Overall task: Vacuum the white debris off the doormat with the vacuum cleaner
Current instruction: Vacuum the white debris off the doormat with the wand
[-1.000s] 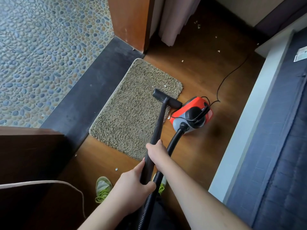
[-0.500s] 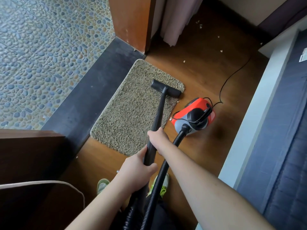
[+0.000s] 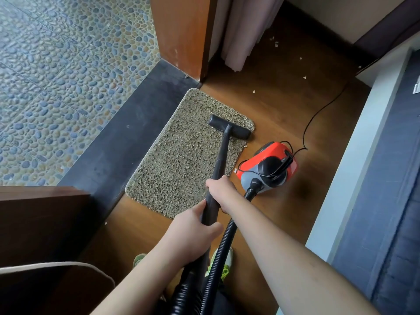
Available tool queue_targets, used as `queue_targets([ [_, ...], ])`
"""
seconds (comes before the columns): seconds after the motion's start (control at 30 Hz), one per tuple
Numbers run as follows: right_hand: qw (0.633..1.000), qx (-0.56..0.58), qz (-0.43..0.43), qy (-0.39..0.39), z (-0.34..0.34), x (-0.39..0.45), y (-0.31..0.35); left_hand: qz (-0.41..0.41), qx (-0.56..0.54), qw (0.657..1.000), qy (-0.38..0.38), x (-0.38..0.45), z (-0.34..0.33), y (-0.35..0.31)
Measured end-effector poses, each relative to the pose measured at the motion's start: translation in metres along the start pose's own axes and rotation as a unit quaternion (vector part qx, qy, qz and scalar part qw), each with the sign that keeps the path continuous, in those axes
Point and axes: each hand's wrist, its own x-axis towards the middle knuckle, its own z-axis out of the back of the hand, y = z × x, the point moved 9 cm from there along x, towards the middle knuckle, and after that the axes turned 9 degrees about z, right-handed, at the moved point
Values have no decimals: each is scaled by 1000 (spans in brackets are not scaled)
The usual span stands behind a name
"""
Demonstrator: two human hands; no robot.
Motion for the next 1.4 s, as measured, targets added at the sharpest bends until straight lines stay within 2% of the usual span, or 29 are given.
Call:
queue_targets([
  [0.23, 999, -24, 18, -13, 7, 4, 0, 6, -18, 1000, -1, -7, -1, 0],
  [0.43, 999, 6, 28, -27, 14, 14, 11, -3, -14, 1000, 1, 8, -1, -10],
  [0.77, 1000, 21, -3, -19, 8, 18, 8, 5, 2, 1000, 2, 18, -3, -12],
  [1.2, 999, -48, 3, 7, -28, -14, -22, 16, 19, 1000, -16, -18, -4, 36],
  [1.4, 999, -29, 3, 16, -44, -30, -42, 10, 26, 999, -23, -38, -2, 53],
])
